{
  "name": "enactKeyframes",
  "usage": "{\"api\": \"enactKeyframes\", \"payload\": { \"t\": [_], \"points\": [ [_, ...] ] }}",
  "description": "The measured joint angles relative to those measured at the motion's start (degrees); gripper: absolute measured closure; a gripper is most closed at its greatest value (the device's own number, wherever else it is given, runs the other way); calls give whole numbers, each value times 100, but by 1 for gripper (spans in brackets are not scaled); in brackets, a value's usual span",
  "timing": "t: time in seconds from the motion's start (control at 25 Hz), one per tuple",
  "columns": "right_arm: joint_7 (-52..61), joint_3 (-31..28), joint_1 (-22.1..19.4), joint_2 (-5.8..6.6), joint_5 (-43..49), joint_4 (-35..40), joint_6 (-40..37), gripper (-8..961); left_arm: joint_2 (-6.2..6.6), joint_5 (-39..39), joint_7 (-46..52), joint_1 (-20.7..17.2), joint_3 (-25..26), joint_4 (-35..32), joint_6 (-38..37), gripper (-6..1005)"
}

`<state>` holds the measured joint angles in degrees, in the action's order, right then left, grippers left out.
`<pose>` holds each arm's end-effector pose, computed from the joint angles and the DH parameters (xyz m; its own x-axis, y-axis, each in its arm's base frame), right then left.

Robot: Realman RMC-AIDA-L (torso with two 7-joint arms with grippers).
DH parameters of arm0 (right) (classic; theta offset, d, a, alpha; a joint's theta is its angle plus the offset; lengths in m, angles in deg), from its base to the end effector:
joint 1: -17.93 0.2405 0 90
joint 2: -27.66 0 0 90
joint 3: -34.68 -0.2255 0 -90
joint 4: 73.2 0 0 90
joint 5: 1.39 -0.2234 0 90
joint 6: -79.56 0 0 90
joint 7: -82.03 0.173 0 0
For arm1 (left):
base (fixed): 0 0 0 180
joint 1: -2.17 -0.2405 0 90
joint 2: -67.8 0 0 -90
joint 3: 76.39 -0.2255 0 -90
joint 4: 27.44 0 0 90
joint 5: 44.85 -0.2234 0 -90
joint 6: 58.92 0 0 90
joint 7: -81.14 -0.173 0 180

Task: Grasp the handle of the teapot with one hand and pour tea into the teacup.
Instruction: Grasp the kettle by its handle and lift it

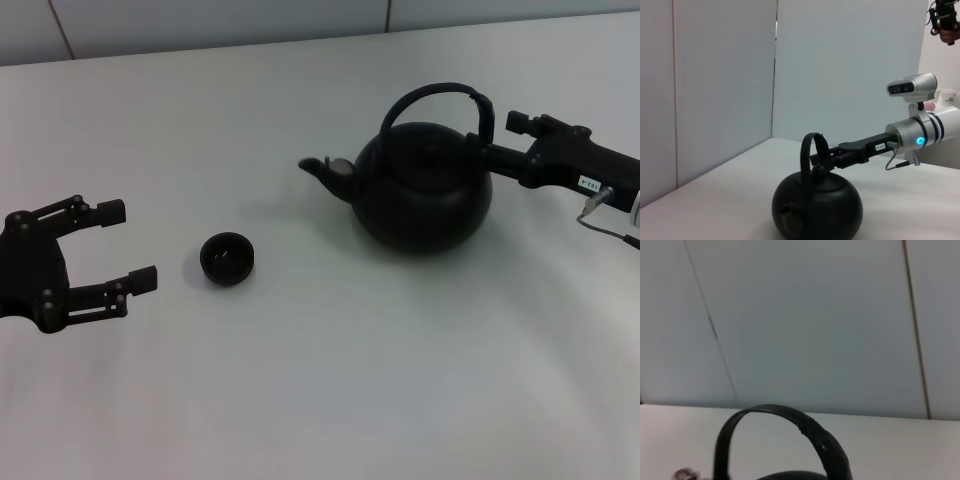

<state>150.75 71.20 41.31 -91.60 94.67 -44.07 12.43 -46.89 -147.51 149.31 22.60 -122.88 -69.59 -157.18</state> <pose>0.3133 0.3564 0.0088 0.6503 -0.3386 -0.6800 -0.7289 -0.5304 -0.4329 -0.2529 0.2985 0.0302 0.8287 0.1378 0.5424 0.2925 -0.9329 -0.2099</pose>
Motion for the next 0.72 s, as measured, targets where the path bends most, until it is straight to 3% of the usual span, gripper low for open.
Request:
{"api": "enactKeyframes", "payload": {
  "t": [0.72],
  "points": [
    [1, 46, 91, -1, -110, -40, 91, 189, 15, -9, -40, -15, 0, 28, 58, 144]
  ]
}}
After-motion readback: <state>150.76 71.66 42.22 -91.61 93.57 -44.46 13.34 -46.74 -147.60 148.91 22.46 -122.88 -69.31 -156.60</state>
